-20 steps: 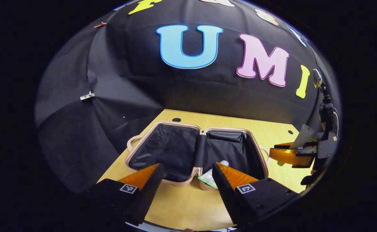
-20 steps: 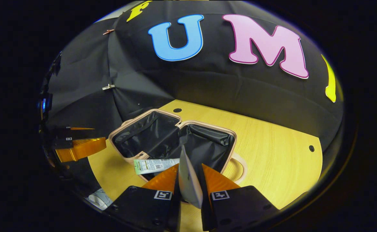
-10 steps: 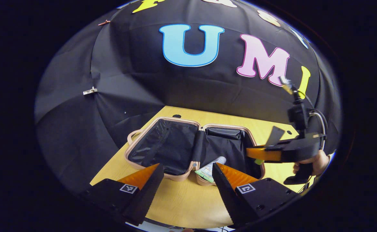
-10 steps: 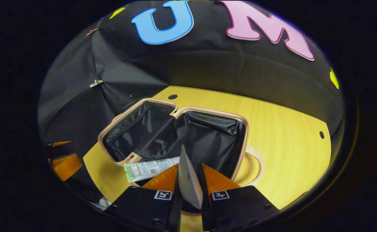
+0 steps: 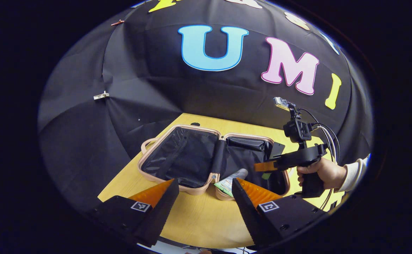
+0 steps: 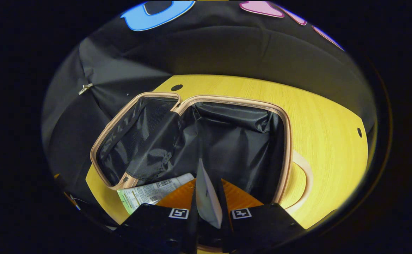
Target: First open the suitcase, pack the skin care products into it, and then close the suitcase.
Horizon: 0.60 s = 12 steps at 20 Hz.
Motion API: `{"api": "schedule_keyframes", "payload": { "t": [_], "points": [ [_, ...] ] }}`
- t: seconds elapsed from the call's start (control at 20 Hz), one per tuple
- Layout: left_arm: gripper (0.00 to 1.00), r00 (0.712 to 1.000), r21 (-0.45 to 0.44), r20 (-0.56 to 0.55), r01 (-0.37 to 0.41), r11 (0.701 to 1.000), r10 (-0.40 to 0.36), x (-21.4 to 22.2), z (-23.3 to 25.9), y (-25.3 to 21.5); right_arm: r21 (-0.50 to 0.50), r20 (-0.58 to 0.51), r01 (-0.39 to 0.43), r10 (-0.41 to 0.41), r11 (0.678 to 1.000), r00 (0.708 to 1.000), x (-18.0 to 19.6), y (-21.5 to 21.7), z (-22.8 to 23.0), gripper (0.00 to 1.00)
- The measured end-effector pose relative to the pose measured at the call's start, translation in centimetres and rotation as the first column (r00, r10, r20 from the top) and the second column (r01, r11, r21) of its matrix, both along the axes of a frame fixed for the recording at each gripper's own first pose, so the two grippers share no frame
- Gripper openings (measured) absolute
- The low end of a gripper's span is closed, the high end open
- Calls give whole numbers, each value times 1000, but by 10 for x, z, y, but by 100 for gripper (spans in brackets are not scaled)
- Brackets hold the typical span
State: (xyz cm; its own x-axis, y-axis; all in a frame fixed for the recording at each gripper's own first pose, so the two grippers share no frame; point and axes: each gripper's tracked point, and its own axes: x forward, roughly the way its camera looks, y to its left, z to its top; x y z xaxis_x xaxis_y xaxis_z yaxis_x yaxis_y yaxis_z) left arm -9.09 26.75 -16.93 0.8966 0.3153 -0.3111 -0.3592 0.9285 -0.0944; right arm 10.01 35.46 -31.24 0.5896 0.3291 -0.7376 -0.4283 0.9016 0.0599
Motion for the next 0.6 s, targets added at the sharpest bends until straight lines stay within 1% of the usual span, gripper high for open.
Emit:
{"api": "schedule_keyframes", "payload": {
  "t": [0.1, 0.15, 0.2, 0.25, 0.3, 0.35, 0.45, 0.5, 0.55, 0.6],
  "points": [
    [96, 1000, -7, -4, -6, 1000, 6, -1, -1, -1, -10, -23, 11, -11, 1000, 1000, -2, -2, -6, 29],
    [96, 1000, -12, -4, -7, 1000, 6, -2, -2, -1, -18, -33, 18, -19, 1000, 999, -2, -5, -8, 20],
    [96, 1000, -14, -5, -6, 1000, 6, -2, -2, -1, -26, -39, 27, -28, 999, 999, -2, -8, -9, 20],
    [96, 1000, -12, -6, -6, 1000, 6, -2, -4, 0, -32, -47, 39, -40, 999, 998, -1, -10, -10, 23],
    [95, 1000, -10, -10, -6, 1000, 6, -3, -6, -1, -34, -47, 51, -52, 998, 998, -1, -11, -10, 31],
    [96, 1000, -9, -13, -3, 1000, 3, -3, -9, -1, -27, -41, 56, -57, 998, 998, 2, -10, -9, 24],
    [95, 1000, -11, -16, -2, 1000, 2, -4, -12, -1, -17, -3, 57, -57, 998, 998, 3, -8, 3, 36],
    [96, 1000, -14, -17, -3, 1000, 3, -5, -13, -2, -17, 13, 55, -55, 998, 998, 2, -7, 10, 65],
    [95, 1000, -18, -14, -5, 1000, 5, -6, -14, -2, -14, 25, 50, -50, 999, 998, 1, -7, 15, 51],
    [95, 1000, -24, -11, -7, 1000, 7, -6, -14, -2, -12, 33, 47, -47, 999, 998, -2, -8, 19, 64]
  ]
}}
